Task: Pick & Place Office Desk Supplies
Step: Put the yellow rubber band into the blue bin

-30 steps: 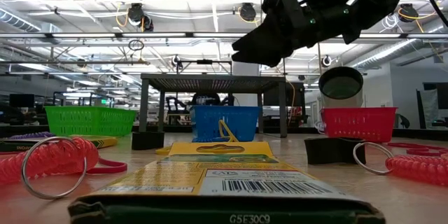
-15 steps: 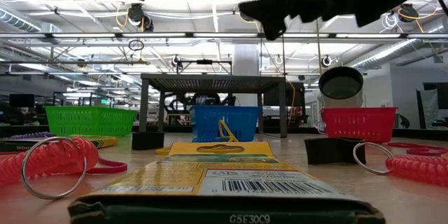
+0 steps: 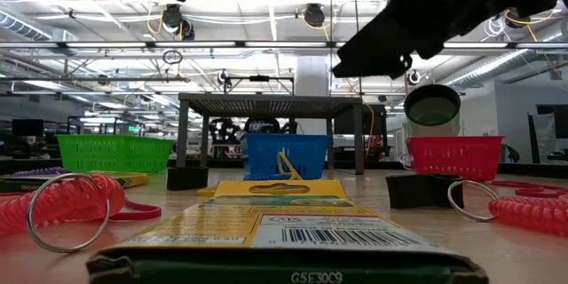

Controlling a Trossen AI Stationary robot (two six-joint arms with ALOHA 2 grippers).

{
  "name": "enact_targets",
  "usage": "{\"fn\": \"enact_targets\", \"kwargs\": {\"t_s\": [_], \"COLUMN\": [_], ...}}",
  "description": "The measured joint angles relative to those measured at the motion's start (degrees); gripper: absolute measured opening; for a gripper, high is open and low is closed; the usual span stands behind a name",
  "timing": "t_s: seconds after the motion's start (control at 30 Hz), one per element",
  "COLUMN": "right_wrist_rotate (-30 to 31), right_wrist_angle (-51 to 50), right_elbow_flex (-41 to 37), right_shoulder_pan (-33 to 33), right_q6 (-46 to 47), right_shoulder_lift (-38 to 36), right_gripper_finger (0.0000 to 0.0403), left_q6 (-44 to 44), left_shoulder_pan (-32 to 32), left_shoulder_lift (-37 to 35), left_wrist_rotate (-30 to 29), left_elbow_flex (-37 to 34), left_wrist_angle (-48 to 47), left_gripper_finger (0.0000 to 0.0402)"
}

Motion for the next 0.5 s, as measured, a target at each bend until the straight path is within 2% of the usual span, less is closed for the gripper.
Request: {"fn": "enact_targets", "kwargs": {"t_s": [0.13,0.3,0.5], "right_wrist_rotate": [-0.8,-7.4,-6.7], "right_wrist_angle": [1.9,11.3,17.8], "right_elbow_flex": [0.0,0.0,0.0], "right_shoulder_pan": [-0.9,-1.7,-1.7], "right_q6": [4.1,7.8,12.5], "right_shoulder_lift": [2.3,8.5,14.5], "right_gripper_finger": [0.0212,0.0212,0.0212], "left_q6": [-0.9,-1.0,-1.0], "left_shoulder_pan": [0.0,0.0,0.0], "left_shoulder_lift": [0.0,0.0,0.0], "left_wrist_rotate": [0.0,-0.4,-0.4], "left_elbow_flex": [0.0,0.0,0.0], "left_wrist_angle": [0.0,0.0,0.0], "left_gripper_finger": [0.0033,0.0033,0.0033]}}
